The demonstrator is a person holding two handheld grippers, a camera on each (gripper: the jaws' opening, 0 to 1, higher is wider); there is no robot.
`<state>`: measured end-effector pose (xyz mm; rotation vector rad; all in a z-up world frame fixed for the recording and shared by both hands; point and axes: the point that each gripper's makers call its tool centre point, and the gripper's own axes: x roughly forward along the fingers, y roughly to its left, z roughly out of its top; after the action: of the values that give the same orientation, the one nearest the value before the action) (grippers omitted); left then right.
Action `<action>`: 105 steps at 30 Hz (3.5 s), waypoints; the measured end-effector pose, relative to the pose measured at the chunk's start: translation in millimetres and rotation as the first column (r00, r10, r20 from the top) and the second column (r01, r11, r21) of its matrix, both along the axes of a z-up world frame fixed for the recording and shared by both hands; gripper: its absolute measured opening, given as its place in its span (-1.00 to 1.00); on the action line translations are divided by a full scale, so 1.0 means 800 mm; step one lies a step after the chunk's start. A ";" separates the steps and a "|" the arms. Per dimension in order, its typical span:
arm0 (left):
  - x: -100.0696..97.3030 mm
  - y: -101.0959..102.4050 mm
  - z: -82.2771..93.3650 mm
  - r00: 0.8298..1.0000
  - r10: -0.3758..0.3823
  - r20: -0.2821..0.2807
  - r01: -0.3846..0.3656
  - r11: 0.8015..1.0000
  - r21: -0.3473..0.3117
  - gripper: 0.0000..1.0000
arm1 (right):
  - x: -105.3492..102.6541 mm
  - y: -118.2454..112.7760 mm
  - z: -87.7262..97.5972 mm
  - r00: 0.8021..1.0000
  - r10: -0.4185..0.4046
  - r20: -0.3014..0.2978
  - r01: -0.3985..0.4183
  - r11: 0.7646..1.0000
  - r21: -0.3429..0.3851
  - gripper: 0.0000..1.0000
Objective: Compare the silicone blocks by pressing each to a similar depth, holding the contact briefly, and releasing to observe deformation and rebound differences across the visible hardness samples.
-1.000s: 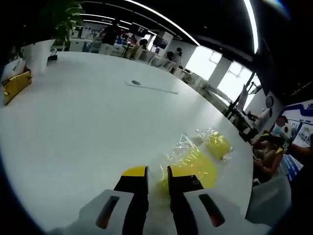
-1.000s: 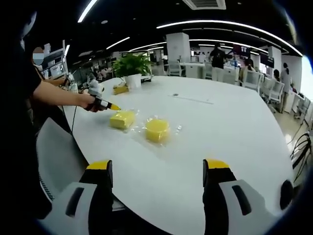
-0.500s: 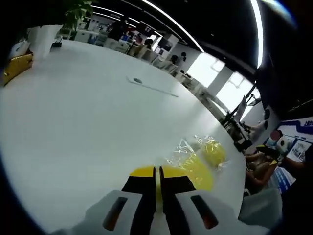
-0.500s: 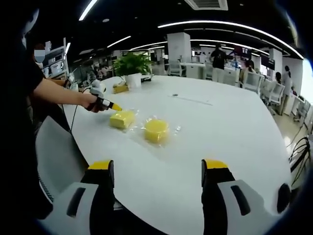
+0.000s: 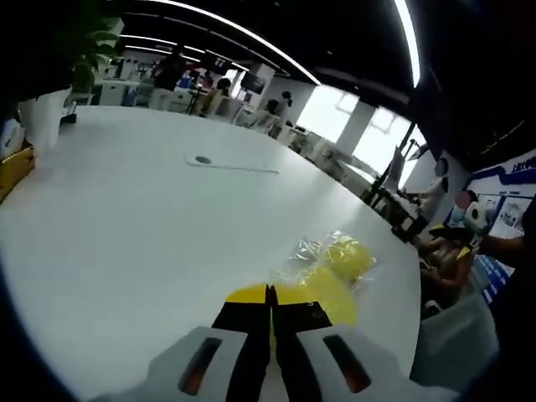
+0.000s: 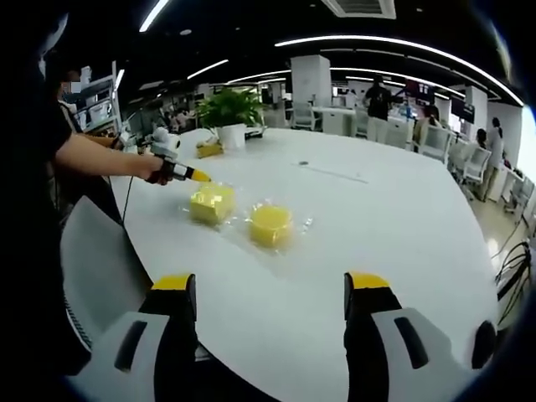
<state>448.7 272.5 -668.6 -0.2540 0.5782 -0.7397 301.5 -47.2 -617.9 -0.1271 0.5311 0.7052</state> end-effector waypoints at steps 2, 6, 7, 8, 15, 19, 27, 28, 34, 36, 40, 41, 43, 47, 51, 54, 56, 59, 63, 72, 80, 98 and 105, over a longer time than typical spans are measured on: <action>-0.001 -0.006 0.017 0.998 -0.026 0.049 0.026 1.000 0.006 -1.00 | 0.000 0.001 0.000 1.000 0.004 0.003 -0.004 1.000 0.002 0.31; -0.009 -0.019 0.043 0.994 -0.060 0.091 0.059 0.998 0.007 -1.00 | -0.003 0.005 0.000 1.000 0.014 0.009 -0.014 1.000 0.003 0.31; -0.011 -0.023 0.049 0.992 -0.071 0.102 0.070 0.997 0.008 -1.00 | -0.003 0.005 0.000 1.000 0.014 0.009 -0.014 1.000 0.003 0.31; -0.014 -0.028 0.057 0.987 -0.099 0.124 0.096 0.995 0.026 -1.00 | -0.004 0.005 0.000 1.000 0.016 0.012 -0.016 1.000 0.002 0.31; -0.027 -0.047 0.092 0.956 -0.200 0.215 0.170 0.974 0.153 -1.00 | -0.009 0.003 0.003 0.999 0.016 0.029 -0.016 1.000 0.003 0.30; -0.027 -0.044 0.097 0.939 -0.244 0.244 0.181 0.950 0.254 -1.00 | -0.014 0.005 0.002 0.999 0.016 0.035 -0.016 1.000 0.007 0.29; -0.031 -0.047 0.141 0.911 -0.292 0.290 0.205 0.933 0.298 -1.00 | -0.023 0.006 -0.003 0.999 0.028 0.034 -0.028 1.000 0.002 0.27; -0.032 -0.050 0.148 0.907 -0.301 0.296 0.210 0.930 0.302 -1.00 | -0.024 0.007 -0.003 0.999 0.031 0.037 -0.031 1.000 0.005 0.27; -0.037 -0.066 0.205 0.862 -0.324 0.390 0.223 0.933 0.282 -1.00 | -0.023 0.008 -0.002 0.998 0.032 0.048 -0.032 0.999 0.012 0.29; -0.036 -0.069 0.221 0.853 -0.316 0.415 0.220 0.939 0.263 -1.00 | -0.024 0.009 -0.001 0.998 0.034 0.049 -0.035 0.999 0.018 0.28; -0.037 -0.074 0.242 0.844 -0.318 0.432 0.219 0.939 0.263 -1.00 | -0.028 0.011 -0.001 0.998 0.047 0.050 -0.047 0.999 0.014 0.28; -0.040 -0.078 0.249 0.833 -0.339 0.438 0.229 0.931 0.285 -1.00 | -0.028 0.011 0.000 0.998 0.049 0.050 -0.050 0.999 0.017 0.27; -0.044 -0.087 0.262 0.814 -0.366 0.450 0.258 0.923 0.284 -1.00 | -0.027 0.010 0.000 0.997 0.053 0.050 -0.054 0.998 0.014 0.28; -0.047 -0.097 0.285 0.782 -0.401 0.476 0.279 0.910 0.308 -1.00 | -0.023 0.009 0.006 0.996 0.059 0.061 -0.060 0.998 0.013 0.27; -0.048 -0.103 0.314 0.757 -0.401 0.515 0.285 0.913 0.292 -1.00 | -0.020 0.012 0.013 0.995 0.067 0.070 -0.068 0.998 0.016 0.27; -0.053 -0.106 0.330 0.741 -0.405 0.536 0.288 0.912 0.292 -1.00 | -0.017 0.013 0.019 0.994 0.072 0.078 -0.074 0.997 0.023 0.27; -0.057 -0.107 0.337 0.733 -0.414 0.540 0.295 0.908 0.297 -1.00 | -0.015 0.014 0.023 0.993 0.080 0.082 -0.082 0.996 0.026 0.27; -0.060 -0.110 0.351 0.716 -0.430 0.549 0.309 0.902 0.303 -1.00 | -0.012 0.015 0.028 0.992 0.090 0.089 -0.091 0.996 0.017 0.27; -0.061 -0.114 0.370 0.705 -0.433 0.562 0.329 0.901 0.281 -1.00 | -0.007 0.018 0.038 0.990 0.102 0.101 -0.104 0.994 0.016 0.27; -0.070 -0.132 0.386 0.664 -0.468 0.584 0.373 0.883 0.284 -1.00 | 0.003 0.031 0.056 0.981 0.149 0.121 -0.152 0.988 0.015 0.26; -0.074 -0.138 0.355 0.657 -0.527 0.539 0.410 0.850 0.332 -1.00 | 0.010 0.041 0.062 0.974 0.194 0.121 -0.197 0.980 0.016 0.23; -0.075 -0.143 0.336 0.650 -0.558 0.516 0.458 0.829 0.321 -1.00 | 0.046 0.097 0.092 0.942 0.306 0.140 -0.318 0.945 0.075 0.18; -0.086 -0.148 0.340 0.622 -0.585 0.521 0.495 0.809 0.317 -1.00 | 0.064 0.132 0.126 0.906 0.400 0.136 -0.421 0.883 0.206 0.09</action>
<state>380.1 154.5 -396.5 0.3209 0.0727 -1.3026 352.4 58.6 -516.8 -0.0529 0.3319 1.1680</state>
